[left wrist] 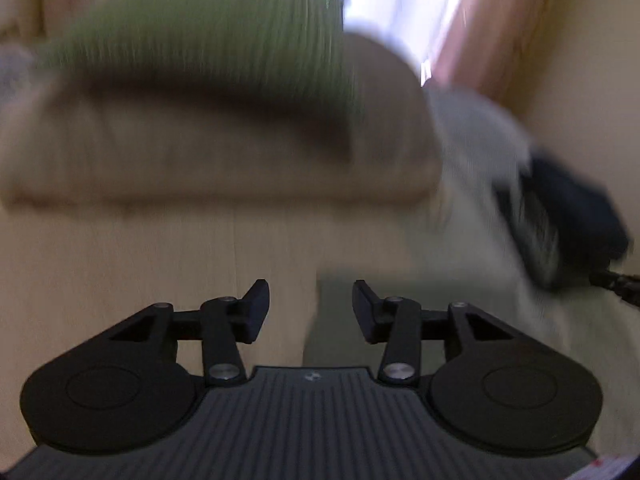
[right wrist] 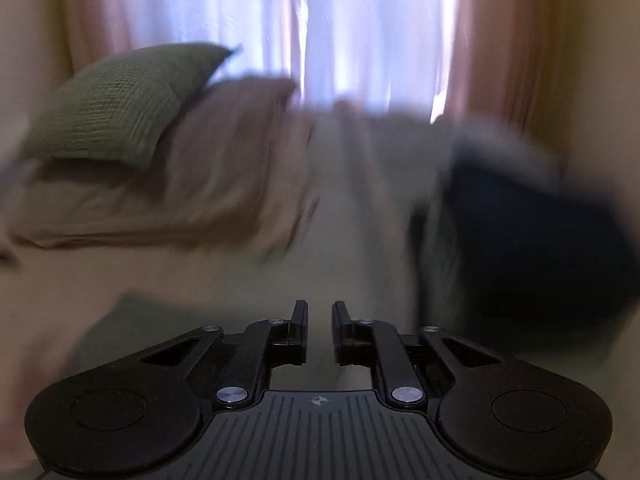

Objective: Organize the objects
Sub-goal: 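Lift the skirt with both grippers and shake it out, then lower the skirt flat onto the bed and open both grippers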

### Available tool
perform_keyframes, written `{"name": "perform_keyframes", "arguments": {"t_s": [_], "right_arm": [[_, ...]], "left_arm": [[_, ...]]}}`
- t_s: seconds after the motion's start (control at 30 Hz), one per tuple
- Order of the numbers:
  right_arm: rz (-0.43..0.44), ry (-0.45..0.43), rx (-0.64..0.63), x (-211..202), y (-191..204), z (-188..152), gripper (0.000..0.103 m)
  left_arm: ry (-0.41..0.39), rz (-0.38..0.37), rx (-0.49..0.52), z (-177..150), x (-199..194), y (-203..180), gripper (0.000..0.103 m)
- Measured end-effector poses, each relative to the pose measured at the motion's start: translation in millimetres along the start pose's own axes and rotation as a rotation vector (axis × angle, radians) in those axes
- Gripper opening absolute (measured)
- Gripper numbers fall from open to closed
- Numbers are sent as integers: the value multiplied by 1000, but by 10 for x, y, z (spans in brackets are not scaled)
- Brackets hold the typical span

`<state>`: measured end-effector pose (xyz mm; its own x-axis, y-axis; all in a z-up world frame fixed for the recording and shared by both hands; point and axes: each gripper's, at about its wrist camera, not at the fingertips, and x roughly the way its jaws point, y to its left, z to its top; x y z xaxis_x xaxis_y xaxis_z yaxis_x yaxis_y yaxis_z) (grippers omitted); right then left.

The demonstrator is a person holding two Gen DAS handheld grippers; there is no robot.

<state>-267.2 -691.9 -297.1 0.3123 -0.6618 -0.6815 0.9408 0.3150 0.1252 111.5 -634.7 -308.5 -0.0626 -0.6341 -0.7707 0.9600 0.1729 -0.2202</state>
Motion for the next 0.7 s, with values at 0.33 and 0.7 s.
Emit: {"name": "perform_keyframes", "arguments": {"t_s": [0.33,0.7], "right_arm": [[151,92,491,621,-880,-762,55],[274,-90,472,527,-945,-482,0]], "left_arm": [[129,-119,-28,-503,1289,60,77],[-141,-153,34,-148,781,-22,0]]}}
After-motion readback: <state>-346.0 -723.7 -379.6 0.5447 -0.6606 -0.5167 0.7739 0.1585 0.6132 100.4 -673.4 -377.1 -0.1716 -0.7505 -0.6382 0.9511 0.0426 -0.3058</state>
